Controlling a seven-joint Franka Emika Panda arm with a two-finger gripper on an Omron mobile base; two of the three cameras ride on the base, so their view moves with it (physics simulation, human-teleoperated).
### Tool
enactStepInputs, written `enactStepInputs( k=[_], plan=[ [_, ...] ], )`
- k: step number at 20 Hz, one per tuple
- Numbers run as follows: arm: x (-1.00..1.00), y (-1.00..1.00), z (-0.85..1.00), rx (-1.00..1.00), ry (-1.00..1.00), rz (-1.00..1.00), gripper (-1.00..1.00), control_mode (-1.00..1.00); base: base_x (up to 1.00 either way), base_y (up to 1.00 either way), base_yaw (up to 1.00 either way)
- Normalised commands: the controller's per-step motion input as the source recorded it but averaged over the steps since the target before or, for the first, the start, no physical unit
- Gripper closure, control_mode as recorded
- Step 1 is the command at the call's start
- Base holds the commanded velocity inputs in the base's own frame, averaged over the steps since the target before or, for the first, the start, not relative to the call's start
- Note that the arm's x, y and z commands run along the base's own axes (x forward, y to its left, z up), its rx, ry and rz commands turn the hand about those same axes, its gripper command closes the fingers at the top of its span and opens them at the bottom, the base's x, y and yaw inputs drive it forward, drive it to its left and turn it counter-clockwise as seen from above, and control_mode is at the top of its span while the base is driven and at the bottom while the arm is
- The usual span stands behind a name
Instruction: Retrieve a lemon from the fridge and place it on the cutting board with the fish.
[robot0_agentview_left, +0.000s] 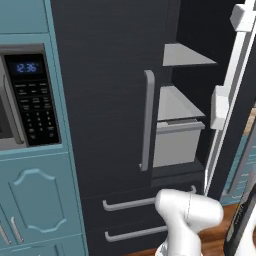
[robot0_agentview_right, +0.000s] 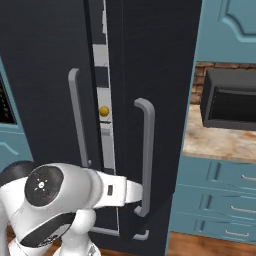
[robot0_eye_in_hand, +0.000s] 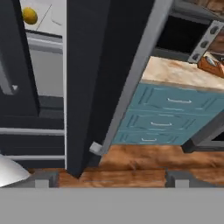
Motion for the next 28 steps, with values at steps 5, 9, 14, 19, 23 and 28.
enactStepInputs(
  k=[5, 9, 14, 19, 23, 28],
  plan=[
    [0.39, 0.85, 0.14, -0.60, 0.39, -0.17, -1.00, -1.00, 0.00, 0.00, 0.00],
    [0.45, 0.66, -0.16, -0.63, 0.32, -0.14, -1.00, -1.00, 0.00, 0.00, 0.00],
    [0.15, 0.30, -0.19, -0.20, 0.17, -0.01, -1.00, -1.00, 0.00, 0.00, 0.00],
    [0.21, 0.42, -0.62, -0.17, 0.45, 0.02, -1.00, -1.00, 0.00, 0.00, 0.00],
    [0.46, 0.59, -0.37, -0.32, 0.46, 0.05, -1.00, -1.00, 0.00, 0.00, 0.00],
    [0.34, 0.30, -0.48, -0.26, 0.41, 0.01, -1.00, -1.00, 0.00, 0.00, 0.00]
  ],
)
